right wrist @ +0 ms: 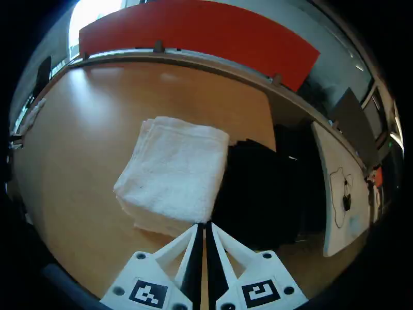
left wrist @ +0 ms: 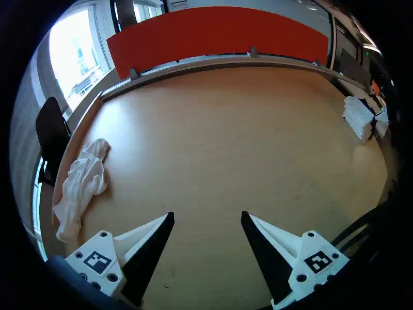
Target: Fold towel
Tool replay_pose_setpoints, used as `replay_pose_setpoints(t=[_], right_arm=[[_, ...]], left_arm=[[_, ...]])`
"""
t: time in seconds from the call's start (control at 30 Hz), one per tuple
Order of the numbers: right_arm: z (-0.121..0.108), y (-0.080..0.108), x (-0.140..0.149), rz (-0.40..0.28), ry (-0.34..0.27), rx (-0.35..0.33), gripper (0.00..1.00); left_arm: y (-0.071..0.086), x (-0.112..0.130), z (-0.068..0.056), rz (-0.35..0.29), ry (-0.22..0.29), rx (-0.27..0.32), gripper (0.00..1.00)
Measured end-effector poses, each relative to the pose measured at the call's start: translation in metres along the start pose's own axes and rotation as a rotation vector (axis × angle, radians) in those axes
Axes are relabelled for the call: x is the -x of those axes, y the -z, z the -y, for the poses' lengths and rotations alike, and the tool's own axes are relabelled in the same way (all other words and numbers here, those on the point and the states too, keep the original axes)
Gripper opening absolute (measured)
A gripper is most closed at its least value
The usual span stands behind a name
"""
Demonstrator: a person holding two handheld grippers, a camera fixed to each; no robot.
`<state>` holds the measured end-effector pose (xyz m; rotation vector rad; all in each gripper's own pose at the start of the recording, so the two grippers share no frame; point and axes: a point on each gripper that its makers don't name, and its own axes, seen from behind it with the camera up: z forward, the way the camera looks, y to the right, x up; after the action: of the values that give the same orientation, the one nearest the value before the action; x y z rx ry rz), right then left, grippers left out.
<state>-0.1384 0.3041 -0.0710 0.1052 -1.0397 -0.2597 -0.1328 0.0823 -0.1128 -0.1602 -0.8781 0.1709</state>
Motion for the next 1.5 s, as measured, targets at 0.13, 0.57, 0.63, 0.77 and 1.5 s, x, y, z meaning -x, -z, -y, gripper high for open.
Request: replay_pose_setpoints(t=[0.13, 0.57, 0.63, 0.77, 1.5], right_arm=[[0.001, -0.004, 0.004, 0.007, -0.013, -0.001, 0.04], [0.0, -0.007, 0.007, 0.018, -0.005, 0.014, 0.04], [-0.001, -0.007, 0.009, 0.02, -0.006, 0.019, 0.04], [-0.002, -0.008, 0.012, 0.027, -0.011, 0.031, 0.11], [0.001, -0.002, 0.012, 0.015, -0.032, 0.054, 1.0]], left_arm=[[0.0, 0.0, 0.0, 0.001, -0.002, -0.001, 0.96], [0.0, 0.001, 0.001, 0.002, -0.002, -0.001, 0.96], [0.0, 0.001, 0.0, 0.001, -0.004, 0.0, 0.96], [0.0, 0.0, 0.0, -0.001, -0.007, 0.003, 0.96], [0.001, -0.004, 0.001, -0.014, -0.007, 0.012, 0.96]])
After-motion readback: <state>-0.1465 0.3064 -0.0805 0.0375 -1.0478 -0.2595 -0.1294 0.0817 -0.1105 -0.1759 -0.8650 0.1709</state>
